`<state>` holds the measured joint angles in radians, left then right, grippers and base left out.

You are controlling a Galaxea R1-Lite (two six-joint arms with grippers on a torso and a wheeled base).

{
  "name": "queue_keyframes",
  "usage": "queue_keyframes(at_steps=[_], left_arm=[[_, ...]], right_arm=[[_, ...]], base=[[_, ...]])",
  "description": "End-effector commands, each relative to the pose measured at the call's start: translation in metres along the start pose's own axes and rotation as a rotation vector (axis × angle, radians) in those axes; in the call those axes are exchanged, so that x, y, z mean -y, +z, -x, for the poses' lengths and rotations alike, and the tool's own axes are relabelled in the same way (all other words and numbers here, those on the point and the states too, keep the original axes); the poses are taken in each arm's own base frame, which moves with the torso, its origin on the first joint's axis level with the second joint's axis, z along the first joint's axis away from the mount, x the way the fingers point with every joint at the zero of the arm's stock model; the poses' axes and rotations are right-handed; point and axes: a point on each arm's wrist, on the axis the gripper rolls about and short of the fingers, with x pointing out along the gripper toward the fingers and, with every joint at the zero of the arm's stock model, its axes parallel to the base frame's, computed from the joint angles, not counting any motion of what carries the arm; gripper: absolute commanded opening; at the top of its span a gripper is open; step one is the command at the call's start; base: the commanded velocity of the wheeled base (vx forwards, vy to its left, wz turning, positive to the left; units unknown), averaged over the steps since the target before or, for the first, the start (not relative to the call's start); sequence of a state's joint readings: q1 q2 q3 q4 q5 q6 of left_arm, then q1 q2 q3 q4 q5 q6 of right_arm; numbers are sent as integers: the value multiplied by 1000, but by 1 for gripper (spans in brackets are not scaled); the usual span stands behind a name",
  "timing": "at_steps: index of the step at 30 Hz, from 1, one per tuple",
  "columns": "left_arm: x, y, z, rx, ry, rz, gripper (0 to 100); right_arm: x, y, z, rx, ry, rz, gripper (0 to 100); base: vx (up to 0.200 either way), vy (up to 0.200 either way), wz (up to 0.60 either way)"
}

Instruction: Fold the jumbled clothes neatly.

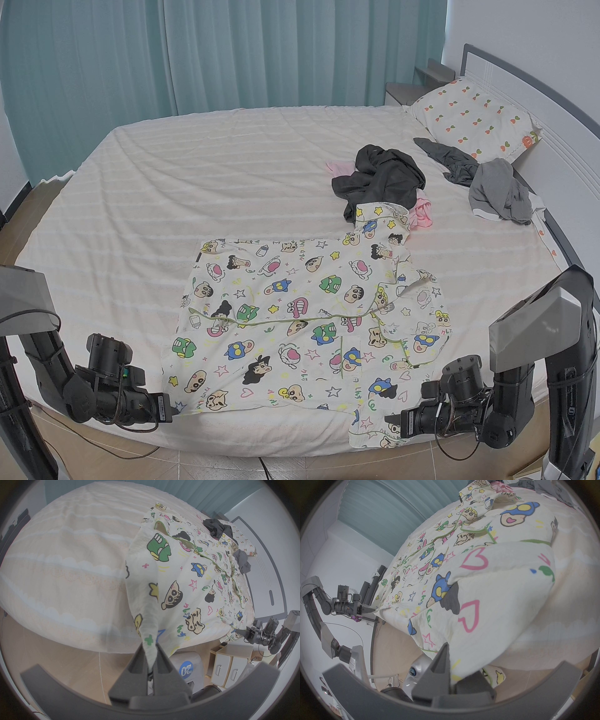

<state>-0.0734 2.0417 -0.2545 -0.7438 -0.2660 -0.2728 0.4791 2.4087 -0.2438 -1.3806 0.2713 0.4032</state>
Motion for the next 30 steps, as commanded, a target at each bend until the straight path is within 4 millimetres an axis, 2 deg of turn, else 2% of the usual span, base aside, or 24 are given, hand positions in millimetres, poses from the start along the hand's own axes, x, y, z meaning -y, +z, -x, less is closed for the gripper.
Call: queue_keyframes(at_steps=[1,16,23,28,30], left_arm=[[-3,0,5,12,8,12,0],[-5,-12,12,-16,16,0,0],[-7,-21,16,-42,20,-13,0],[-5,-17,16,-18,13,-18,0],[-3,-11,20,42,-2,-25,0]], right_arm=[[-2,-6,11,-4,5,-28,0],[-2,-29,41,-60,18,-41,0],[-5,-30,40,-76,26,-37,0],[-5,-28,41,-59,33,-58,0],[-6,-20,47,-28,66,-87,0]], base=[[0,0,0],[0,0,0],[0,0,0],[0,0,0],[0,0,0]])
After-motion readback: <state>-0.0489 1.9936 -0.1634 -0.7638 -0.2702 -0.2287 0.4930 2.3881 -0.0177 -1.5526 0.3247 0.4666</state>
